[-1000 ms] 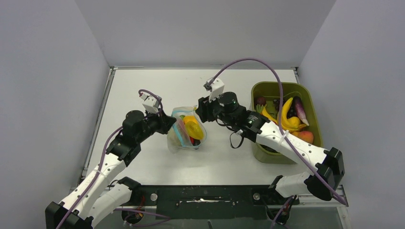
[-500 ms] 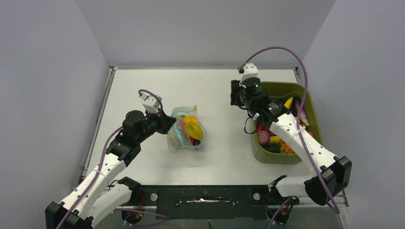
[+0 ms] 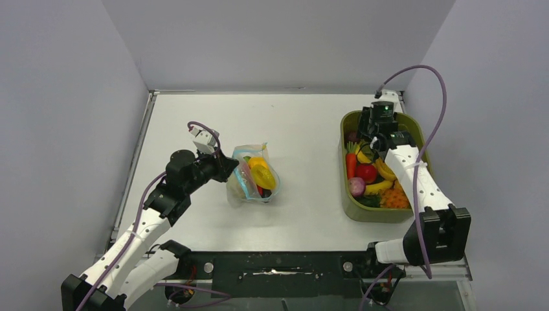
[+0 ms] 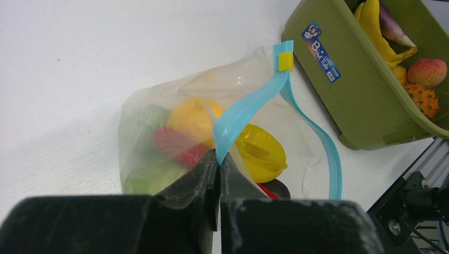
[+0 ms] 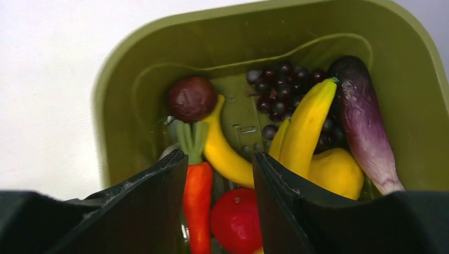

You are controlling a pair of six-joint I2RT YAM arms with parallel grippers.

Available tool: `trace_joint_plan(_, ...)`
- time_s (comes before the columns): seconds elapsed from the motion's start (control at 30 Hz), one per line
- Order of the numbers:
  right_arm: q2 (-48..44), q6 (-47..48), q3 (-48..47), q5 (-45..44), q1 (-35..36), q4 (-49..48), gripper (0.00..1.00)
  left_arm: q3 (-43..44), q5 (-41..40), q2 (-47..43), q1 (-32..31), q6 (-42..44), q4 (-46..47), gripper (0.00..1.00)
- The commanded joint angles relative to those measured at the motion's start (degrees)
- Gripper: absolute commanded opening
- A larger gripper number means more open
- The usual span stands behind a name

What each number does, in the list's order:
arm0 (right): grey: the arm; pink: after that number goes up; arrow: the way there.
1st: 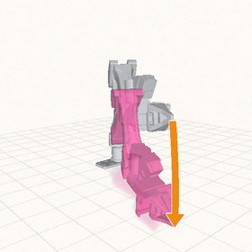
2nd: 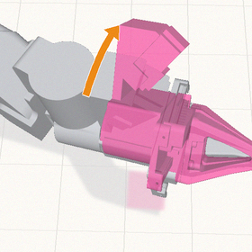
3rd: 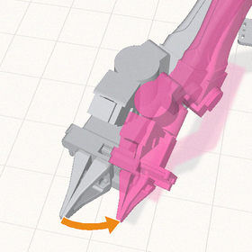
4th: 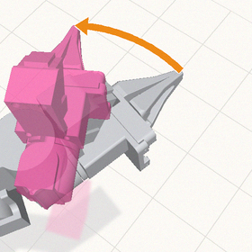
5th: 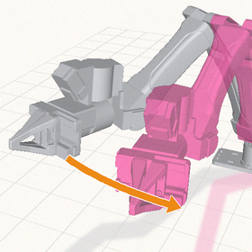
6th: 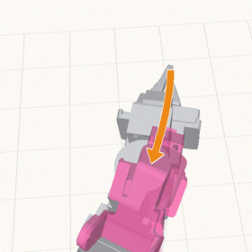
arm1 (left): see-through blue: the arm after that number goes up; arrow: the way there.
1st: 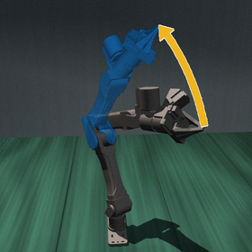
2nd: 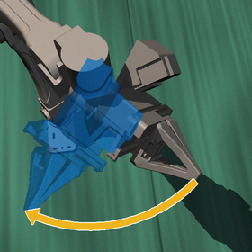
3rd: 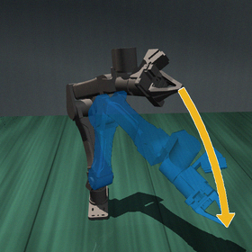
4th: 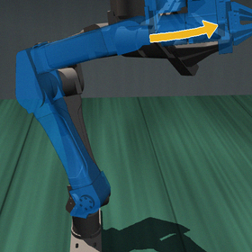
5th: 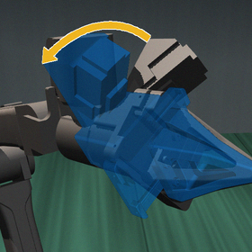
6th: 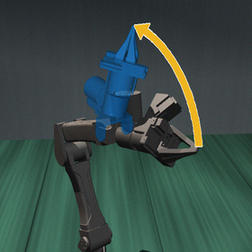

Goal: Place the food in the zip-top bag and seal the zipper
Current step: Pick up the fake fruit from the bin.

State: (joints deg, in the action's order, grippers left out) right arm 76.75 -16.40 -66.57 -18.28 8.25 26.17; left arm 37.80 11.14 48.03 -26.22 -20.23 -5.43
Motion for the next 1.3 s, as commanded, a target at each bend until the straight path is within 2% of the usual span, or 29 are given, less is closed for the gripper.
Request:
trace_joint_plan(0.0, 3.0, 1.3, 1.2, 3.8, -4.2, -4.9, 0.49, 1.0, 0.7, -1.2, 0.1, 1.2, 1.6, 0.00)
trace_joint_plan(0.27, 6.4, -0.1, 5.5, 15.1, -9.7, -15.4, 0.52, 0.8, 0.9, -1.4, 0.3, 1.2, 1.7, 0.00)
trace_joint_plan(0.53, 11.1, 0.7, 6.8, 20.7, -12.3, -21.6, 0.62, 0.9, 0.5, -1.6, 0.3, 1.3, 1.6, 0.00)
trace_joint_plan(0.67, 13.4, 2.5, 5.6, 23.2, -12.9, -22.2, 0.71, 0.8, 0.4, -1.6, 0.3, 1.3, 1.6, 0.00)
trace_joint_plan(0.9, 16.9, 2.9, 4.6, 25.1, -13.3, -24.6, 0.68, 1.0, 0.5, -1.4, 0.5, 1.5, 1.5, 0.00)
trace_joint_plan(1.27, 23.1, 3.5, 1.6, 29.0, -13.4, -24.8, 0.71, 0.9, 0.7, -1.1, 0.5, 1.6, 1.5, 0.00)
